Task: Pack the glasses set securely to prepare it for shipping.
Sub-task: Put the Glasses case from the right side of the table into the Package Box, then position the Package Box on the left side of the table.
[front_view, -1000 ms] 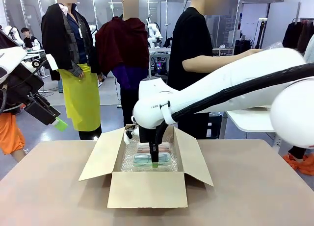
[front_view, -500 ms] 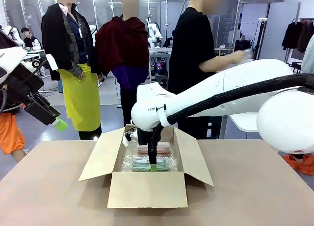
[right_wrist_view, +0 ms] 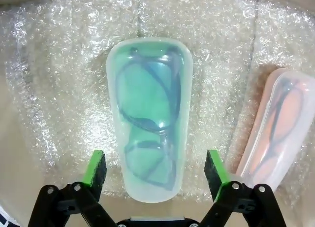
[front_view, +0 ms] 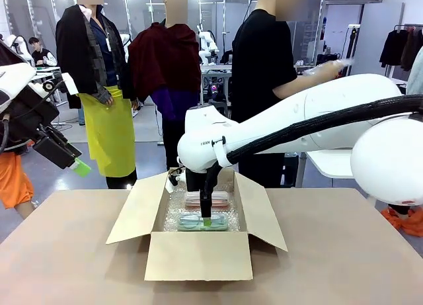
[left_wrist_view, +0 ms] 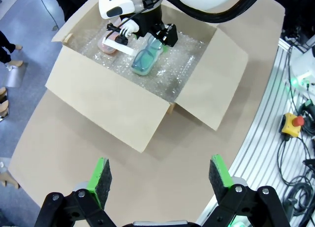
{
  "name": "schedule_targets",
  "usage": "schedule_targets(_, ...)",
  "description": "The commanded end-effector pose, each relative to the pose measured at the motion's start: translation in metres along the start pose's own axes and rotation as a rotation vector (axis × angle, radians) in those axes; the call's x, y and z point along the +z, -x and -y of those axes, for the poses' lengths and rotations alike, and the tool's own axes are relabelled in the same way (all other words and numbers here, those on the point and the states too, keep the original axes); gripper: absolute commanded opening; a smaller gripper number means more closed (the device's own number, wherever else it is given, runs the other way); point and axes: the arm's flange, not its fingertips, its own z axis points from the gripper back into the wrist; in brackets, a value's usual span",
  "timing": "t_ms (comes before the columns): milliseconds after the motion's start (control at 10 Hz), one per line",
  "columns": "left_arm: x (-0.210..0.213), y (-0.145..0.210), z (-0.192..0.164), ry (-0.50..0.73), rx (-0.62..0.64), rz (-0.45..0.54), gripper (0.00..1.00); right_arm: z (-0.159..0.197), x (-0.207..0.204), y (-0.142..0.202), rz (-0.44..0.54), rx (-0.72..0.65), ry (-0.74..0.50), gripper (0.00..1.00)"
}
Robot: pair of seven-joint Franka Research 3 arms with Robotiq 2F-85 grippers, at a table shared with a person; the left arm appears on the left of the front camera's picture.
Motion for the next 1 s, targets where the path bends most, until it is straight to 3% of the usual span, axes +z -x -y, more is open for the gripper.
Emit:
schedule_targets(0, 0.0021, 0.0001, 0.0006, 0.018, 0.005, 0.013, 1.0, 0.0005, -0.0033, -0.0024, 0.003, 0.005, -0.005, 1.0)
schedule_targets(900, -0.0001, 0.0, 0.0, 0.0, 0.0, 0.0, 1.0, 0.0005, -0.0033, -0.0024, 0.003, 0.005, -0.005, 1.0)
